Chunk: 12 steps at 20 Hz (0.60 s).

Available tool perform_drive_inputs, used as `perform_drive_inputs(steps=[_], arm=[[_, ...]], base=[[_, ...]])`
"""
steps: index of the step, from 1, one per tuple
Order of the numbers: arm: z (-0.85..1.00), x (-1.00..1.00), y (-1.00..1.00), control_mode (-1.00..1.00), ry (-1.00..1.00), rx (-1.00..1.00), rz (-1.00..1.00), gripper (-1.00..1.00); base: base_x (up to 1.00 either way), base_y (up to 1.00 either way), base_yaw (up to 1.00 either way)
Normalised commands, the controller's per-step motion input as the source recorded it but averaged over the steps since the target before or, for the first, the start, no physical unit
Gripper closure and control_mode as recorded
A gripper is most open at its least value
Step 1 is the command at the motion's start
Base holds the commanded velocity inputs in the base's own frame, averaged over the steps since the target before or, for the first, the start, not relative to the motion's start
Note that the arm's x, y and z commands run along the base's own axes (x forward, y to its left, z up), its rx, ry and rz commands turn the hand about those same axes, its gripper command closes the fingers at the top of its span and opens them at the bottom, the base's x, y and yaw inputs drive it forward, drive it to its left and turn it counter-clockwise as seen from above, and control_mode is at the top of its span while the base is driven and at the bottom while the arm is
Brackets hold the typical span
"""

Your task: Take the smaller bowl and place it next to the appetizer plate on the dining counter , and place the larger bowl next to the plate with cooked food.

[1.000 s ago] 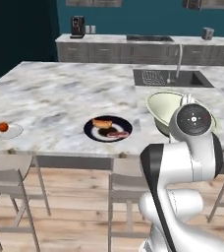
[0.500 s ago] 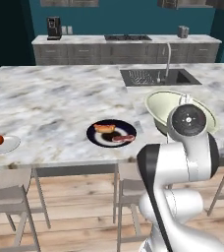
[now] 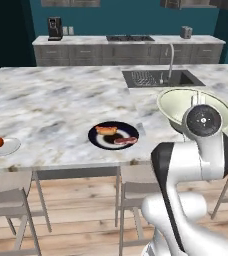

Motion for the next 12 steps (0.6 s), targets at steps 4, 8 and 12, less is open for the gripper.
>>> perform_drive_inputs(steps=[4,8,12], arm=[[-0.34,-0.01,-0.79,-1.00,0.11,-0.07,0.67,1.00],[-0.50,0.06,-0.53,-1.00,0.07,-0.07,0.77,1.00],[-0.35,0.09,-0.68,-1.00,0.00,-0.01,0.74,1.00]], base=[[0.00,0.00,0.00],[0.00,0.00,0.00],[0.00,0.00,0.00]])
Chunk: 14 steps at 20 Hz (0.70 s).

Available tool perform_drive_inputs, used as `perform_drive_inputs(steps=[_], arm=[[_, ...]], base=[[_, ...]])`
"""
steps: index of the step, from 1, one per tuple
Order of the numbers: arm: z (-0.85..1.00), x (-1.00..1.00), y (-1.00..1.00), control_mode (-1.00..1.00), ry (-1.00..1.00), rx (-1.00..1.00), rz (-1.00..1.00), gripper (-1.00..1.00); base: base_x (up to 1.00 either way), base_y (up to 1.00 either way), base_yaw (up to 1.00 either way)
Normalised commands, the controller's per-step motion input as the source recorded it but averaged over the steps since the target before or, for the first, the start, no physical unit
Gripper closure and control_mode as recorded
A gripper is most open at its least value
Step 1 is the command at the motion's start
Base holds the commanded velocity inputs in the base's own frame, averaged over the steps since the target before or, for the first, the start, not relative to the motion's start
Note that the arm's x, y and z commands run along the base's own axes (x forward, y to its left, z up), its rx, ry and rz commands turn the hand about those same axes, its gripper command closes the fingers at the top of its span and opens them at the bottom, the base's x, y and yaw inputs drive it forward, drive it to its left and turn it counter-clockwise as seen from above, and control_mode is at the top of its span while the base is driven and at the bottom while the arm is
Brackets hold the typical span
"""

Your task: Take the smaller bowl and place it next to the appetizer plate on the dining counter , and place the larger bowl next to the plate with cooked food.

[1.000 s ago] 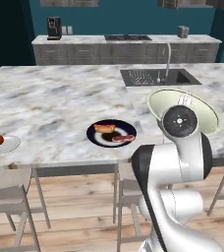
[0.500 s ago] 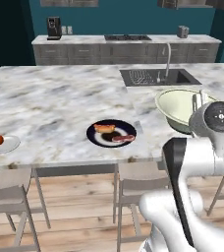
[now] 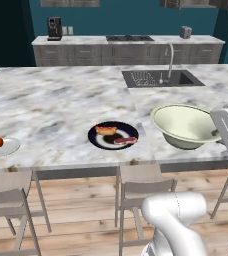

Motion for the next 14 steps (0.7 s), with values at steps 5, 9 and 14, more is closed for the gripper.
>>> perform_drive_inputs(steps=[5,9,14], arm=[[-0.25,0.31,-0.79,-1.00,0.00,-0.08,0.47,1.00],[-0.06,0.84,-0.43,-1.00,0.06,-0.13,0.08,1.00],[-0.10,0.88,-0.03,-1.00,0.07,-0.06,0.00,1.00]], base=[[0.00,0.00,0.00],[0.00,0.00,0.00],[0.00,0.00,0.00]])
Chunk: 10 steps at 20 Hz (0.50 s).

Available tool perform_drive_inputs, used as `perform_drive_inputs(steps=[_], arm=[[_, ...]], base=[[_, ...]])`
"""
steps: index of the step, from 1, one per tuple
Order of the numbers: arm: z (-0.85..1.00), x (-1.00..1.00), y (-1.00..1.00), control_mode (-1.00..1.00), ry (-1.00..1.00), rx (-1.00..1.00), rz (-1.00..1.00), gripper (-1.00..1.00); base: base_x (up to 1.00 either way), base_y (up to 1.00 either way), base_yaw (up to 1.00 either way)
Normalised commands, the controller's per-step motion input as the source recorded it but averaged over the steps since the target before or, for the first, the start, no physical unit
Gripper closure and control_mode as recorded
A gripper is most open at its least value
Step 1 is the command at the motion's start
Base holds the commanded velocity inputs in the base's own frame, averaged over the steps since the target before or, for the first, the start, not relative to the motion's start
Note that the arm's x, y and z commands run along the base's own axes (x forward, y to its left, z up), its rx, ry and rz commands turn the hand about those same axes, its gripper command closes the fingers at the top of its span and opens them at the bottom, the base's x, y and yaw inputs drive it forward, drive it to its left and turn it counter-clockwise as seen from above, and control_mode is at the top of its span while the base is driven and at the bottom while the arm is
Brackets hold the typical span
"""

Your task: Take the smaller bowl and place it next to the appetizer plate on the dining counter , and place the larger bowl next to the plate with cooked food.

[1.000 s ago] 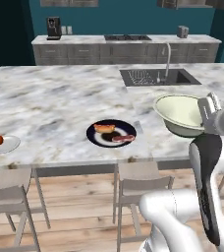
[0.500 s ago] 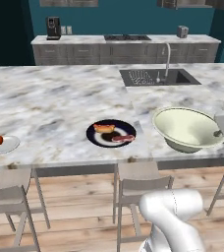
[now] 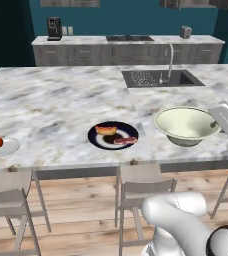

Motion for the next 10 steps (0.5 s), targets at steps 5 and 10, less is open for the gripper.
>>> perform_drive_inputs(steps=[5,10], arm=[[-0.33,0.45,0.00,-1.00,-0.19,0.00,0.00,1.00],[-0.39,0.55,0.03,-1.00,-0.10,0.00,0.00,1.00]], base=[[0.00,0.00,0.00],[0.00,0.00,0.00]])
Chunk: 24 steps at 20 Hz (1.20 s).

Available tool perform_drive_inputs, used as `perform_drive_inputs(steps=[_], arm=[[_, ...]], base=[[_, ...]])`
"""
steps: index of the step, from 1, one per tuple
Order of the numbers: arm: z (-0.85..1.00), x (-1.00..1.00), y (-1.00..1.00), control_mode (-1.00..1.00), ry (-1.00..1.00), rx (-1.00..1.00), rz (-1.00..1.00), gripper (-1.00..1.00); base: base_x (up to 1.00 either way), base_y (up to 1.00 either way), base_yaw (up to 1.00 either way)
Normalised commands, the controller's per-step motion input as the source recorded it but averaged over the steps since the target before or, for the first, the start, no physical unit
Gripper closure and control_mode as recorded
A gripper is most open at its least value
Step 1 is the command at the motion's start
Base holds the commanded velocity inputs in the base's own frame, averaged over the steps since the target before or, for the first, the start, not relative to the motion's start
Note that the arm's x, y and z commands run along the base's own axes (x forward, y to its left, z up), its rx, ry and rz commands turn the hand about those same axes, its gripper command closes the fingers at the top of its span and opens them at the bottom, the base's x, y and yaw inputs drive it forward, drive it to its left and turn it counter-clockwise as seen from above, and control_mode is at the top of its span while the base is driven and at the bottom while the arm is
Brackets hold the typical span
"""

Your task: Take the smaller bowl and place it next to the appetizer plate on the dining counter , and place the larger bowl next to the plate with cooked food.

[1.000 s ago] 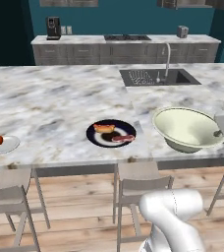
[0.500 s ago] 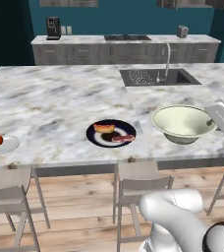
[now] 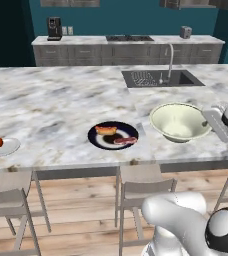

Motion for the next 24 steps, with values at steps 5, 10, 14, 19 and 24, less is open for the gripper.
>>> perform_drive_inputs(steps=[5,10,14,19,24], arm=[[-0.40,0.55,0.08,-1.00,0.00,0.00,0.00,1.00],[-0.44,0.43,0.08,-1.00,0.00,0.00,0.00,1.00],[-0.36,0.44,0.03,-1.00,-0.01,0.01,0.00,1.00],[-0.32,0.47,0.00,-1.00,0.00,0.05,0.00,1.00],[-0.22,0.43,0.00,-1.00,0.00,0.06,0.00,1.00]], base=[[0.00,0.00,0.00],[0.00,0.00,0.00],[0.00,0.00,0.00],[0.00,0.00,0.00],[0.00,0.00,0.00]])
